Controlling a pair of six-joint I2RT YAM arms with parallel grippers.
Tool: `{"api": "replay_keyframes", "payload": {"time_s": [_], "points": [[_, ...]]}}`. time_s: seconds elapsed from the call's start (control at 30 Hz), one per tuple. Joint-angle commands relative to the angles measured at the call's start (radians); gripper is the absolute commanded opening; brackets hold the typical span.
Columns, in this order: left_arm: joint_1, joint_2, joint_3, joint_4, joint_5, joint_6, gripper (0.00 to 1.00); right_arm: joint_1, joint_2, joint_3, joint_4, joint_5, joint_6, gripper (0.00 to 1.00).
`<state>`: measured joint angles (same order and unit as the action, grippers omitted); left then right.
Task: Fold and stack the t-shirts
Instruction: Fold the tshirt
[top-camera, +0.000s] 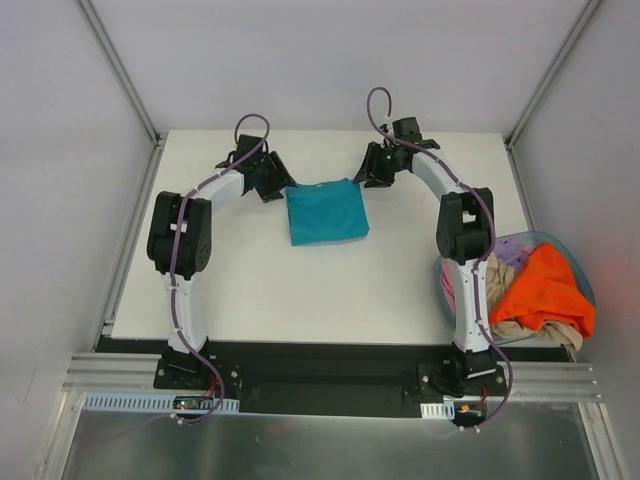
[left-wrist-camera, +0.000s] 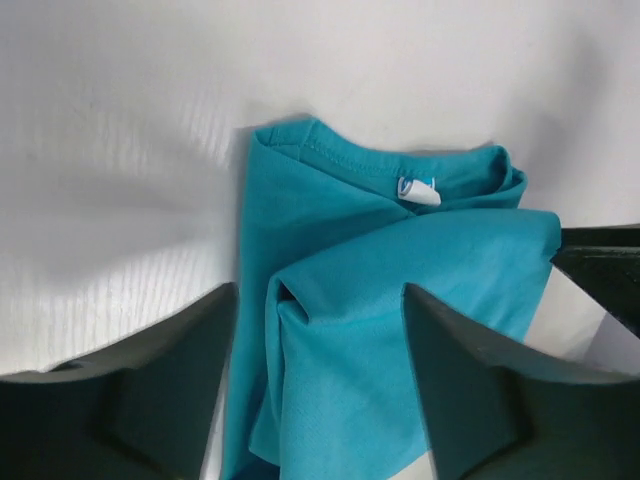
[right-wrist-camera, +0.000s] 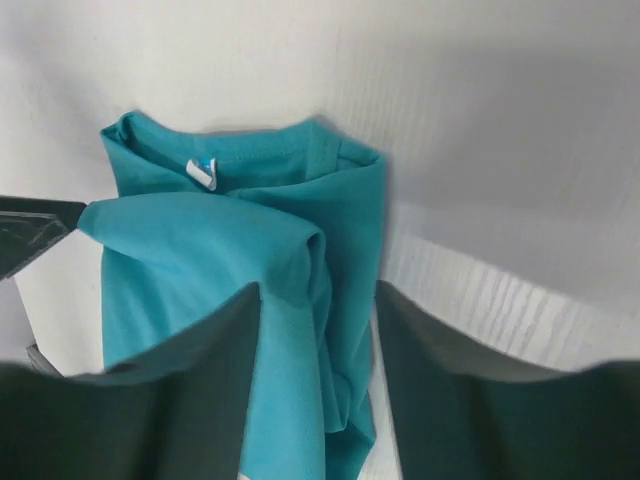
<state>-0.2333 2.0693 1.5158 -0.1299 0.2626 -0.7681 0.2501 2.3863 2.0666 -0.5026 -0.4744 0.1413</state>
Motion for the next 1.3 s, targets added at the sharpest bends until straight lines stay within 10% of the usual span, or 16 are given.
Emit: {"api": "replay_keyframes", "payload": {"time_s": [0.0, 0.03, 0.53, 1.27], "points": [[0.015, 0.018, 0.092, 0.009, 0.104, 0.039, 0.78, -0.009, -0.031, 0.073, 0.010, -0.047, -0.029, 0.72], [0.015, 0.012, 0.093, 0.009, 0.125, 0.041, 0.82, -0.008, -0.048, 0.066, 0.010, -0.049, -0.040, 0.99], [-0.112, -0.296, -0.235, 0.085, 0.162, -0.006, 0.99, 0.077, -0.507, -0.598, 0.297, -0.303, 0.113, 0.97], [-0.110, -0.132, -0.293, 0.136, 0.218, -0.056, 0.99, 0.069, -0.312, -0.605, 0.303, -0.260, 0.070, 0.97]]}}
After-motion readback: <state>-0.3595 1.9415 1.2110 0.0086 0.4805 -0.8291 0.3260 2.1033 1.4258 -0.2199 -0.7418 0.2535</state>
